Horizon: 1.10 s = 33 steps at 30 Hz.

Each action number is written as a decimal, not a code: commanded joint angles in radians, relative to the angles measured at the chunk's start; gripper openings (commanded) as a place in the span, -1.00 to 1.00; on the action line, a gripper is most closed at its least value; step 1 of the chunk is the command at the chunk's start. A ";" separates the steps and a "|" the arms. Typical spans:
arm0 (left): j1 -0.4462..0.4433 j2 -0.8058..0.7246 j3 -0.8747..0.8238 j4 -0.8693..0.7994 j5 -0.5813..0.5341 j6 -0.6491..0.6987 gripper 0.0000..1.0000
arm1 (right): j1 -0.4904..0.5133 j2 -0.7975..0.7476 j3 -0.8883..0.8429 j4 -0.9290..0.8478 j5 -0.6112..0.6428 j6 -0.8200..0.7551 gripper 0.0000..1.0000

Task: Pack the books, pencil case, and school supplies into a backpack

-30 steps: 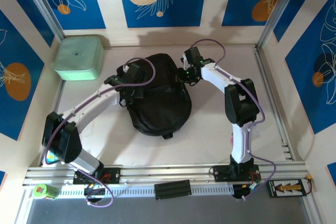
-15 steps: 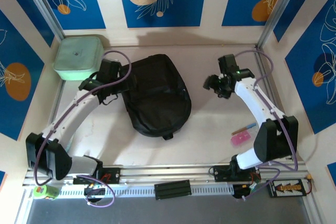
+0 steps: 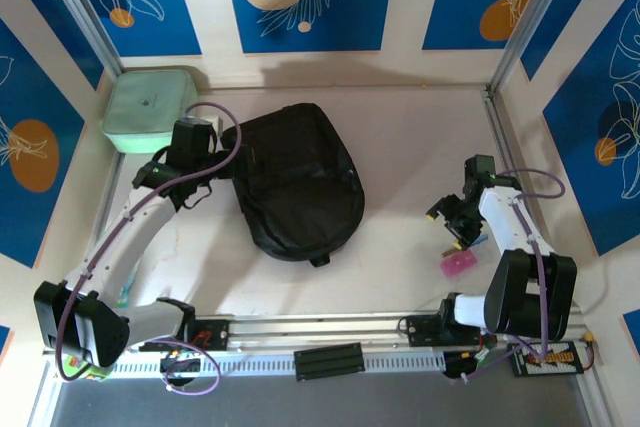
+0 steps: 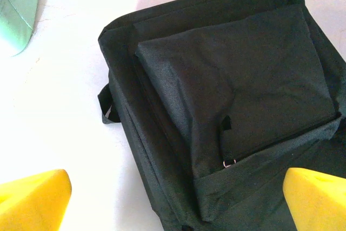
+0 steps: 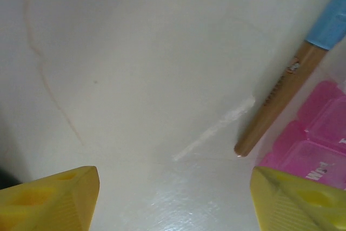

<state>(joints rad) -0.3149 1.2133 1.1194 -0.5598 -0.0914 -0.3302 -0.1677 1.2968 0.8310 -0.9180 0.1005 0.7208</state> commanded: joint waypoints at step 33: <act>0.016 0.042 -0.018 0.013 0.038 0.053 0.99 | -0.064 0.287 -0.005 0.066 0.136 0.045 0.41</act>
<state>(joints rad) -0.3115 1.2518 1.1057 -0.5457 -0.0521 -0.2817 -0.2249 1.5402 0.8413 -0.8688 0.2035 0.7429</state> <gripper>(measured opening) 0.997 0.704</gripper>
